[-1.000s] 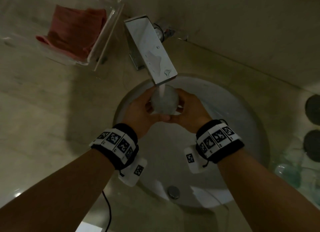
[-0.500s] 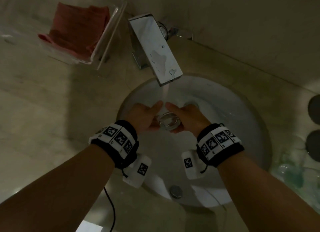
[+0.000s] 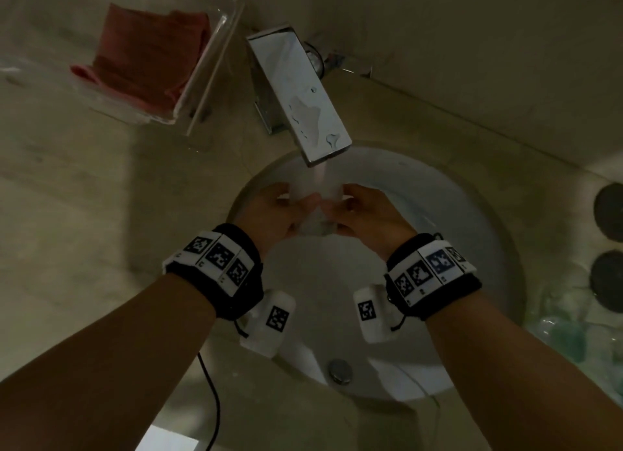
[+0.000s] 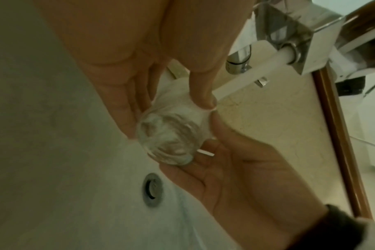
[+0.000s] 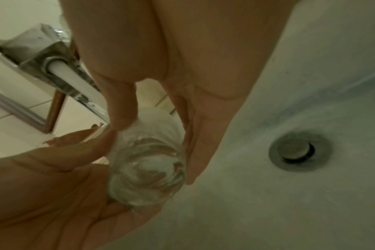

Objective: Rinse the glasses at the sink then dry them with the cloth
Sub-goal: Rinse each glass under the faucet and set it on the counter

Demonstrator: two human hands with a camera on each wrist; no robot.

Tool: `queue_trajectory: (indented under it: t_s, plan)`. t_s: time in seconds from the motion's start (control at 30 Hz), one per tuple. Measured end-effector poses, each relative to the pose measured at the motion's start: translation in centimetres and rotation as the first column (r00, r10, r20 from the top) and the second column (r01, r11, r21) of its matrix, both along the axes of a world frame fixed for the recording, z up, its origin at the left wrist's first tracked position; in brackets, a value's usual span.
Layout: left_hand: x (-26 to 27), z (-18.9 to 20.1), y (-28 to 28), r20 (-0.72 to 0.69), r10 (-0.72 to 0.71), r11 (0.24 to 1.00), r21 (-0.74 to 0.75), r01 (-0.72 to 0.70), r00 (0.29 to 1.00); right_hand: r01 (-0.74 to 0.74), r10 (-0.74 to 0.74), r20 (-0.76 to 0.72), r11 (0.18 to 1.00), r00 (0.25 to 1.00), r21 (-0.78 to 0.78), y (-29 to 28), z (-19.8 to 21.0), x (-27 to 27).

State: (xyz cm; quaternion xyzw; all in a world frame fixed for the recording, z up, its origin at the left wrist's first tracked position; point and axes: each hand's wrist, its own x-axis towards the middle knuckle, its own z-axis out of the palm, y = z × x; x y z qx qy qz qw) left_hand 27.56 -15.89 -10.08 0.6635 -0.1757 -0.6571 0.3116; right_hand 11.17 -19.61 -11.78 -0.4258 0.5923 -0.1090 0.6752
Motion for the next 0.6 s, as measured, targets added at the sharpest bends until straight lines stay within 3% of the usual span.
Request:
queue_trajectory:
  t_s: [0.13, 0.3, 0.43, 0.6]
  plan:
    - [0.0, 0.4, 0.3, -0.004, -0.010, 0.999, -0.043, 0.010, 1.000, -0.006, 0.006, -0.005, 0.999, 1.000, -0.043, 0.1, 0.6, 0.3]
    - [0.0, 0.6, 0.2, 0.122, -0.059, 0.993, -0.096, 0.070, 0.991, 0.010, -0.009, 0.007, 0.997, 1.000, -0.078, 0.6, 0.9, 0.5]
    - [0.4, 0.0, 0.3, 0.062, 0.018, 0.996, -0.087, -0.012, 0.998, 0.086, -0.085, 0.064, 0.996, 0.994, -0.013, 0.7, 1.3, 0.7]
    - [0.6, -0.5, 0.4, 0.229, -0.089, 0.963, -0.229, 0.142, 0.969, 0.063, -0.064, -0.024, 0.996, 0.998, -0.061, 0.5, 1.7, 1.3]
